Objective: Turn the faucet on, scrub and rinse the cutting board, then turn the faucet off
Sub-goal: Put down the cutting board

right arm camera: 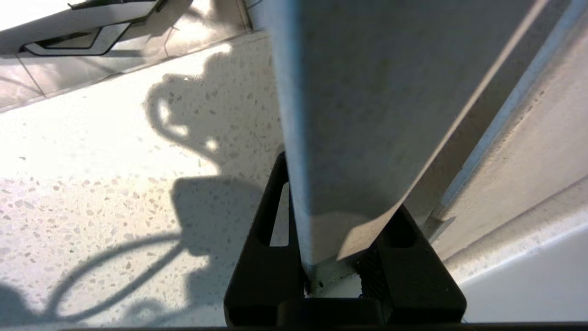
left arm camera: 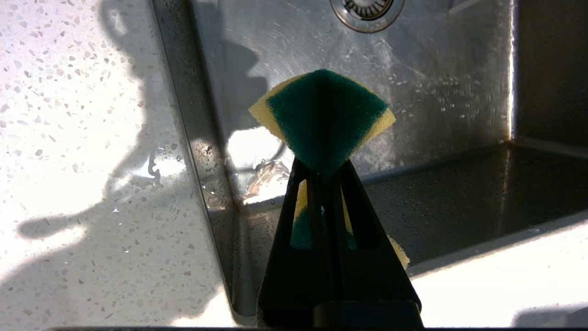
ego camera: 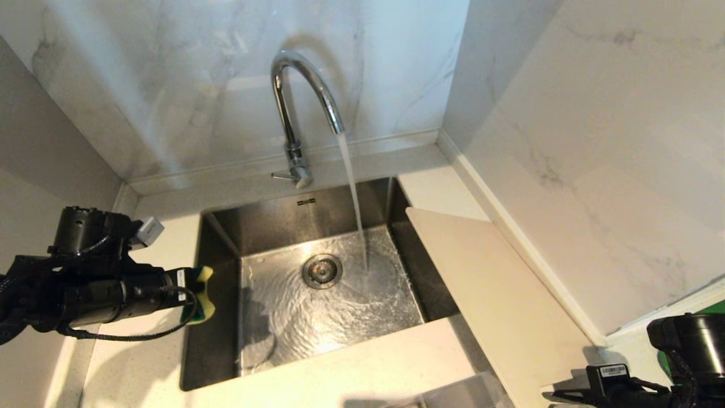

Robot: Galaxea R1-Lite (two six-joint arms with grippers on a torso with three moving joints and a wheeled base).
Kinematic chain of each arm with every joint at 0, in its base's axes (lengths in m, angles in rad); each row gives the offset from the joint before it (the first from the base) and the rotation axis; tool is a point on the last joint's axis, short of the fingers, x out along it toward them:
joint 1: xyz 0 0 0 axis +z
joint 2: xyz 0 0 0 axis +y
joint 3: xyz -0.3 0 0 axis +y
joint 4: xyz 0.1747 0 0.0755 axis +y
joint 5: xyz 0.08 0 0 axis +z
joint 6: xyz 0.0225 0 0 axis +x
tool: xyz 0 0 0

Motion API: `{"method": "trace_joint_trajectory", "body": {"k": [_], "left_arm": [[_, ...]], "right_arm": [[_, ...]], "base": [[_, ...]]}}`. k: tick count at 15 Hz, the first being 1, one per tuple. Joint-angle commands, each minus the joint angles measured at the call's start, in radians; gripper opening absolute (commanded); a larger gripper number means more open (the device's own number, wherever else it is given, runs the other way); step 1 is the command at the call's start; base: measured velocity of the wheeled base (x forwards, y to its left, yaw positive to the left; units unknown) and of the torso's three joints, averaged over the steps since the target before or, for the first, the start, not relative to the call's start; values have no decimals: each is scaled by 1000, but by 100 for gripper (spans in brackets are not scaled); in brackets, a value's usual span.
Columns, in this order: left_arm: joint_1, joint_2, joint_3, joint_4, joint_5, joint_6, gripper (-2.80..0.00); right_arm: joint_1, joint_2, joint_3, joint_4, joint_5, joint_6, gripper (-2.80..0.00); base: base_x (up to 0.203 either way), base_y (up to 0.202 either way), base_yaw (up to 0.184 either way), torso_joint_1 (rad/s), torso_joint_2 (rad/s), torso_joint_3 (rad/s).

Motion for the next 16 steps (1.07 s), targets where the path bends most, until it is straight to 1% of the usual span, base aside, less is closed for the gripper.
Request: {"method": "trace_joint_trajectory", "body": {"k": [1, 3, 5, 7, 9, 10, 12, 16], "left_arm": [[0, 9, -1, -3, 0, -2, -280], [0, 11, -3, -3, 0, -2, -280], [0, 11, -3, -3, 0, -4, -280], [0, 9, -3, -3, 0, -4, -280], [1, 11, -3, -3, 0, -4, -280], [0, 11, -3, -3, 0, -4, -280], [0, 12, -3, -3, -1, -4, -280], [0, 12, -3, -3, -1, -5, -280]], "right_arm": [[14, 40, -22, -1, 2, -8, -280], [37, 54, -40, 0, 1, 7, -280], [80, 67, -42, 0, -1, 24, -280], [120, 79, -38, 0, -37, 31, -280], [123, 101, -39, 0, -44, 79, -280], [124, 110, -42, -1, -44, 86, -280], [138, 120, -46, -1, -47, 88, -280], [139, 174, -92, -1, -59, 94, -280]], "base": [[0, 0, 0, 0, 0, 0], [0, 0, 0, 0, 0, 0], [0, 0, 0, 0, 0, 0], [0, 0, 0, 0, 0, 0], [0, 0, 0, 0, 0, 0], [0, 0, 0, 0, 0, 0], [0, 0, 0, 0, 0, 0], [0, 0, 0, 0, 0, 0]]}}
